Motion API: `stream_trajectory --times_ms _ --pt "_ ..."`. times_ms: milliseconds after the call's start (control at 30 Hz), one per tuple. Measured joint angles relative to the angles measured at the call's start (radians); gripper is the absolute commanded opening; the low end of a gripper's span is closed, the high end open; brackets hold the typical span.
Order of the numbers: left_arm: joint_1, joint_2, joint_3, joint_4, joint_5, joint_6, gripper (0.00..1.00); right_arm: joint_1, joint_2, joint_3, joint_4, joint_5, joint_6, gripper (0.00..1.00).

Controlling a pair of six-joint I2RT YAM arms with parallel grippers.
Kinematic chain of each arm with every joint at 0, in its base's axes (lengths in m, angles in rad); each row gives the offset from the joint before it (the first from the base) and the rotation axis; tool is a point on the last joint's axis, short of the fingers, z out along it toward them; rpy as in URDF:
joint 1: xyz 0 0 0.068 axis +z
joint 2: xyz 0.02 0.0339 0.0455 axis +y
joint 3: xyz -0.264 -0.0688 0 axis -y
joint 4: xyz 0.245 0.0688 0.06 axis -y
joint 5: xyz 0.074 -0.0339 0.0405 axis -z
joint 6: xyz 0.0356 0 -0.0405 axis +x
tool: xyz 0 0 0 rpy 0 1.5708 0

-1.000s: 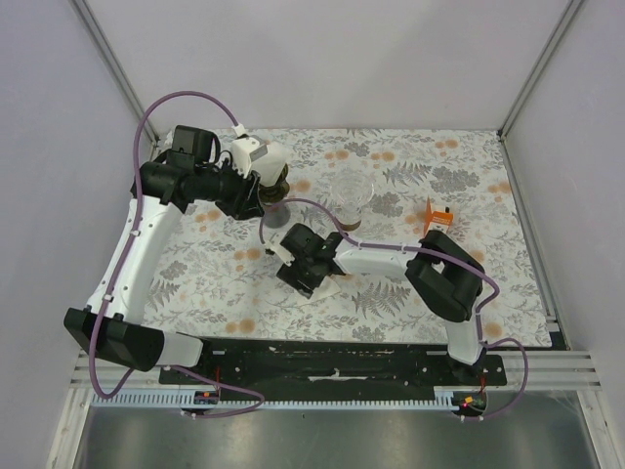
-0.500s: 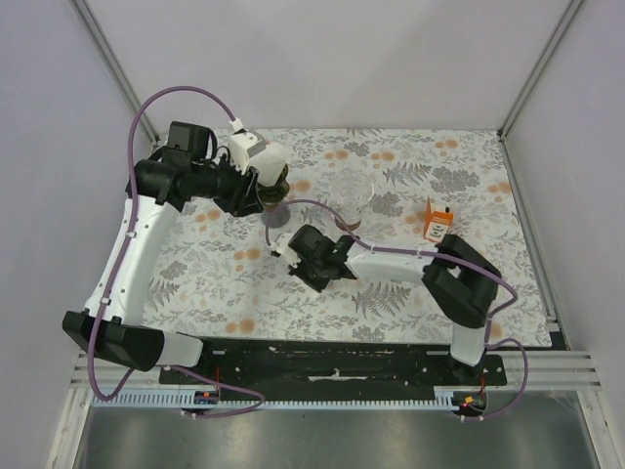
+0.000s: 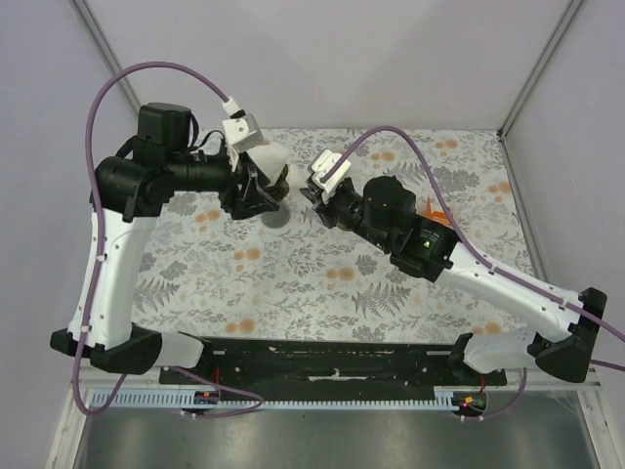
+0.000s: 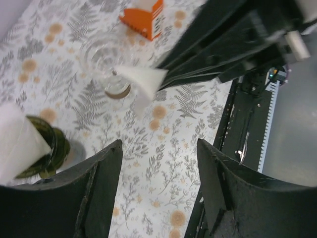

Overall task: Place the coffee filter in the dripper
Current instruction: Pick up the coffee filter from the center of the board.

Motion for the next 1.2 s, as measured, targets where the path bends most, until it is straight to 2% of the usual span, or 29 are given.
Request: stream_trajectory --times_ms 200,600,667,933,967,1067,1133,1200 --pt "-0.116 -0.025 0.052 0.004 0.033 0.034 0.69 0.003 0.009 0.026 0.021 -0.004 0.023 0.00" --pt "-0.133 -0.024 0.019 0.113 -0.011 -0.001 0.66 0.007 -0.050 0.025 0.092 -0.111 0.054 0.00" --pt "-0.138 -0.022 0.011 0.119 -0.009 -0.004 0.60 0.007 -0.053 0.025 0.105 -0.123 0.061 0.00" --pt "-0.157 -0.020 -0.004 0.123 0.000 -0.025 0.05 0.008 -0.053 0.025 0.113 -0.196 0.079 0.00" --pt "-0.157 -0.020 -0.004 0.124 -0.001 -0.026 0.02 0.008 -0.054 0.025 0.113 -0.204 0.080 0.00" --pt "-0.154 -0.020 -0.006 0.122 -0.002 -0.027 0.02 0.006 -0.055 0.025 0.110 -0.212 0.081 0.01" --pt "-0.154 -0.020 -0.007 0.119 -0.001 -0.027 0.02 0.006 -0.055 0.025 0.107 -0.213 0.080 0.20" --pt "-0.154 -0.020 -0.007 0.119 0.002 -0.027 0.02 0.006 -0.058 0.025 0.105 -0.214 0.072 0.51"
